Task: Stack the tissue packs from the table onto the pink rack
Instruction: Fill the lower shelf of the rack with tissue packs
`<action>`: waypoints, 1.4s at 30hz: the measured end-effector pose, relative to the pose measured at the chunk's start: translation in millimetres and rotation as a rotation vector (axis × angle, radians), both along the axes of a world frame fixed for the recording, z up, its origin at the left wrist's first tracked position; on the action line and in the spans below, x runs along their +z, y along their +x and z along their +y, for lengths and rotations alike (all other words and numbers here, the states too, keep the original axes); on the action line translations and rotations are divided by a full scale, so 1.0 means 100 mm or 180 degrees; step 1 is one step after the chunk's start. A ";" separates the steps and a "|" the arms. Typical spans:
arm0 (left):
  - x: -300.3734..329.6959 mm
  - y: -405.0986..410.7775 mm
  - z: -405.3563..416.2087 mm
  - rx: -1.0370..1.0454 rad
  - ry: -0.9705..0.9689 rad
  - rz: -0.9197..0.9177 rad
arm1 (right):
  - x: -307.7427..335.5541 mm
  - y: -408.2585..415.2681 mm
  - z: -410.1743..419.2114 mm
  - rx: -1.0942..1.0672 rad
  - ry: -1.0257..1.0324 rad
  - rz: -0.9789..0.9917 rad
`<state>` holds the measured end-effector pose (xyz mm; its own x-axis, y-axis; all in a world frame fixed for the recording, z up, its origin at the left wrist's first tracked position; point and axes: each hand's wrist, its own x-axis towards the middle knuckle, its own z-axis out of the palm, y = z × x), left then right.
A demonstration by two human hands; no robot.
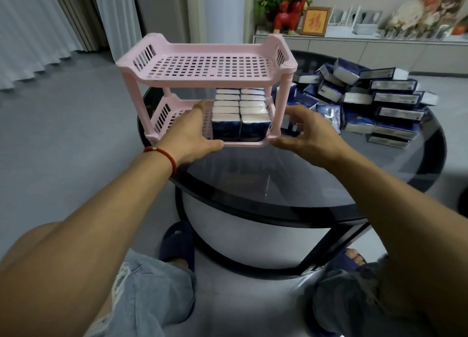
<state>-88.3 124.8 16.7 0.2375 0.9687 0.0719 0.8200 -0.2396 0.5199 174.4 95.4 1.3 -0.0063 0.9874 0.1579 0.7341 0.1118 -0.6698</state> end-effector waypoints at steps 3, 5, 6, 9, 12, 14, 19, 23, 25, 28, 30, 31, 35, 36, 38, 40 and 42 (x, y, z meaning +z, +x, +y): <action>0.00 0.03 -0.28 0.0118 0.0490 0.0198 | -0.02 0.14 -0.06 -0.0478 0.0400 -0.0490; 0.01 0.02 -0.40 0.0144 0.0805 0.0264 | -0.04 0.26 -0.06 -0.0902 0.0509 -0.1060; 0.03 0.02 -0.44 0.0151 0.0957 0.0194 | -0.06 0.30 -0.06 -0.1025 0.0439 -0.1386; 0.08 0.09 -0.52 -0.0027 0.1369 -0.0323 | -0.19 0.34 -0.07 -0.0960 0.0081 -0.2230; 0.03 0.26 -0.55 -0.0394 0.1407 -0.0470 | -0.26 0.22 -0.15 -0.0911 -0.0010 -0.2465; -0.03 0.44 -0.60 -0.0557 0.0980 -0.0642 | -0.24 0.14 -0.22 -0.0903 0.0059 -0.2514; -0.25 0.97 -0.60 -0.0186 -0.1086 -0.1677 | -0.11 0.16 -0.42 -0.0412 0.0346 -0.1781; -0.19 1.20 -0.54 0.0145 -0.1883 -0.2777 | 0.10 0.13 -0.70 -0.0261 0.0562 -0.0894; -0.14 1.26 -0.52 0.0186 -0.2176 -0.3221 | 0.16 0.09 -0.85 -0.0135 0.0726 -0.0411; -0.14 1.36 -0.52 0.0304 -0.2280 -0.3371 | 0.17 0.11 -0.95 0.0191 0.0564 -0.0395; -0.17 1.42 -0.51 0.0359 -0.2155 -0.3352 | 0.16 0.26 -0.89 -0.0139 0.0497 -0.0423; -0.18 1.43 -0.51 0.0364 -0.2109 -0.3337 | 0.16 0.37 -0.83 -0.0462 0.0599 -0.0422; -0.16 1.42 -0.53 0.0225 -0.1993 -0.3205 | 0.09 0.90 -0.56 -0.2065 0.0939 -0.0568; -0.15 1.42 -0.54 0.0190 -0.1963 -0.3172 | 0.08 1.01 -0.51 -0.2338 0.0947 -0.0591; -0.16 1.41 -0.54 0.0166 -0.1911 -0.3126 | 0.04 1.19 -0.44 -0.2505 0.0880 -0.0554; -0.18 1.40 -0.54 0.0174 -0.1896 -0.3070 | -0.01 1.29 -0.39 -0.2450 0.0790 -0.0474; -0.19 1.39 -0.54 0.0197 -0.1888 -0.3037 | -0.06 1.36 -0.37 -0.2421 0.0803 -0.0573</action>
